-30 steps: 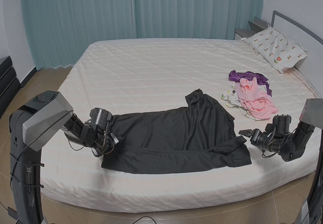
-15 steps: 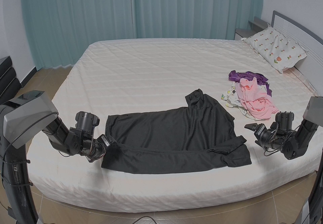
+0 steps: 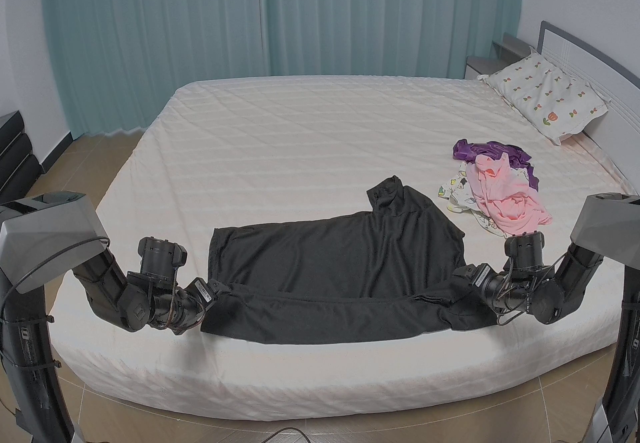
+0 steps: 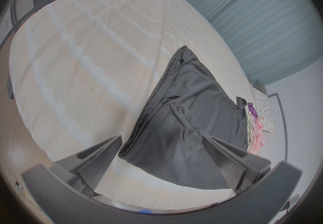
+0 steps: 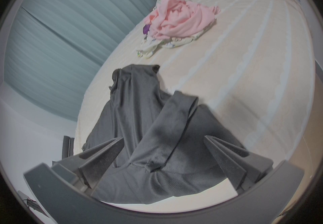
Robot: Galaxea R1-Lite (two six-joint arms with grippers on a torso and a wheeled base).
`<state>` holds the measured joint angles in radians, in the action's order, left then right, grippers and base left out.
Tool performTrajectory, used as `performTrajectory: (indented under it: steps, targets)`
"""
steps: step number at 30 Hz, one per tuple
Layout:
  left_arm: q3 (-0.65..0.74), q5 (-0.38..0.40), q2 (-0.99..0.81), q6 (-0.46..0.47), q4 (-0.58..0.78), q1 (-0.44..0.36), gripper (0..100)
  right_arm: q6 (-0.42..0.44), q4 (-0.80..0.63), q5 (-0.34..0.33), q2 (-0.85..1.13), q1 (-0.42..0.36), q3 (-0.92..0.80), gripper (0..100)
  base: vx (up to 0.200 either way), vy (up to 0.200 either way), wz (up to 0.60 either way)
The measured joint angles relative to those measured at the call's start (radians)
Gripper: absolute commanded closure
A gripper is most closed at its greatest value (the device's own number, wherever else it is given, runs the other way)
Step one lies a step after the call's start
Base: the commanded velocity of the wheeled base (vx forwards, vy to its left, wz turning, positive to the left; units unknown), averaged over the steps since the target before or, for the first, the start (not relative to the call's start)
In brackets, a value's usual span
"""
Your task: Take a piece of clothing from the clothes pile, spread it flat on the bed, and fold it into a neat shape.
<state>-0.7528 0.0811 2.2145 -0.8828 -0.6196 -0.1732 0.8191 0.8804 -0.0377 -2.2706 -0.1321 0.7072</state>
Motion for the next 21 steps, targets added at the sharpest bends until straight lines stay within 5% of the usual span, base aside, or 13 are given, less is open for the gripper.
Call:
performTrajectory:
  steps: [20,21]
  targets:
    - [0.012,0.000,0.005,-0.005,-0.023,0.000,0,0.037,-0.043,0.047,-0.100,-0.014,0.139,0,0.000,0.000,0.00]
    - [0.012,0.000,0.005,-0.005,-0.023,0.000,0,0.037,-0.046,0.054,-0.103,-0.016,0.143,100,0.000,0.000,0.00]
